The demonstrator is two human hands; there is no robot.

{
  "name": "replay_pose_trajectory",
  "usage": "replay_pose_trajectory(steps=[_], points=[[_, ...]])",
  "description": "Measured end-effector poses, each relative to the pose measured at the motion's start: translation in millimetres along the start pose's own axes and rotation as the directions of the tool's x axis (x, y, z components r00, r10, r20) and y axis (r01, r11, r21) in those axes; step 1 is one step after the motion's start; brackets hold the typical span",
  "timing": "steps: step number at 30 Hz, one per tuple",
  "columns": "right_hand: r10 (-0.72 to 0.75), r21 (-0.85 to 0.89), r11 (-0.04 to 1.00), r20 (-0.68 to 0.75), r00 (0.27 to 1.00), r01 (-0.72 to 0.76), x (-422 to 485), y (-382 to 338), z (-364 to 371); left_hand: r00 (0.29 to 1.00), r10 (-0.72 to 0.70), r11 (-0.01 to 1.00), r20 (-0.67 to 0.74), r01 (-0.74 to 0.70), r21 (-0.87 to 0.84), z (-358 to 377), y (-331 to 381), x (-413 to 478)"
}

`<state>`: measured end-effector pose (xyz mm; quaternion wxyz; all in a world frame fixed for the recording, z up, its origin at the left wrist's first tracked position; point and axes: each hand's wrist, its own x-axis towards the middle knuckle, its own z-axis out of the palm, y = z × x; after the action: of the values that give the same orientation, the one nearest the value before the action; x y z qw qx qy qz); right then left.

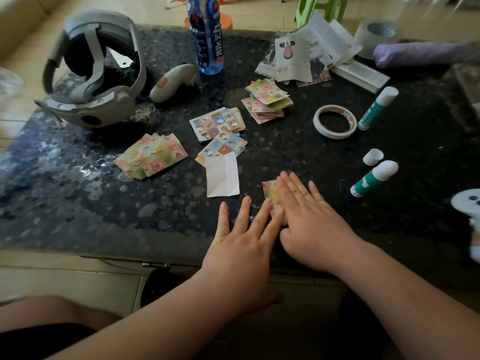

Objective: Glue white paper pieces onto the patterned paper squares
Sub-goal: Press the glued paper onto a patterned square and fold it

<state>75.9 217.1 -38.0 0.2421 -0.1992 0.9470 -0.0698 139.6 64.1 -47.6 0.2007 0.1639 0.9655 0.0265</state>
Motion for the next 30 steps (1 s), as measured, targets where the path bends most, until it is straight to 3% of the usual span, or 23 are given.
replay_pose_trajectory(steps=[2,7,15,17,20,22,24,27,30], points=[[0.053,0.010,0.999,-0.022,0.998,-0.053,-10.6,-6.6,1.3,1.000,0.000,1.000,-0.007,0.000,0.009,0.5,-1.5,-0.1],[-0.012,-0.031,0.999,0.028,1.000,0.013,-45.2,-22.7,15.8,1.000,0.011,1.000,-0.006,-0.011,0.025,-0.8,-2.2,1.8],[0.074,-0.105,0.992,0.050,0.996,-0.068,-44.9,9.4,13.1,0.995,0.025,0.997,0.093,-0.032,0.070,-11.0,-2.7,2.3],[0.064,0.021,0.998,0.000,0.998,-0.064,-44.1,7.9,0.8,0.997,0.039,0.999,0.061,-0.040,0.011,-15.8,-3.2,3.9],[0.184,0.362,0.927,-0.203,0.962,-0.101,-32.3,7.1,-17.9,0.983,-0.008,0.968,-0.185,-0.040,-0.249,-27.2,-5.5,12.9],[0.291,0.552,0.823,-0.207,0.934,-0.134,-19.5,10.1,-24.4,0.949,-0.165,0.852,-0.267,0.000,-0.524,-35.3,-6.7,20.8],[0.341,0.623,0.760,-0.142,0.929,-0.184,-8.5,12.5,-26.2,0.933,-0.314,0.687,-0.179,0.093,-0.721,-42.9,-6.1,28.7],[0.361,0.648,0.728,-0.085,0.929,-0.223,3.2,13.5,-27.0,0.905,-0.425,0.466,-0.016,0.204,-0.861,-44.8,-5.8,40.4],[0.369,0.690,0.680,-0.033,0.929,-0.246,9.6,8.7,-26.0,0.887,-0.459,0.295,0.057,0.213,-0.931,-42.6,-5.2,48.6]])
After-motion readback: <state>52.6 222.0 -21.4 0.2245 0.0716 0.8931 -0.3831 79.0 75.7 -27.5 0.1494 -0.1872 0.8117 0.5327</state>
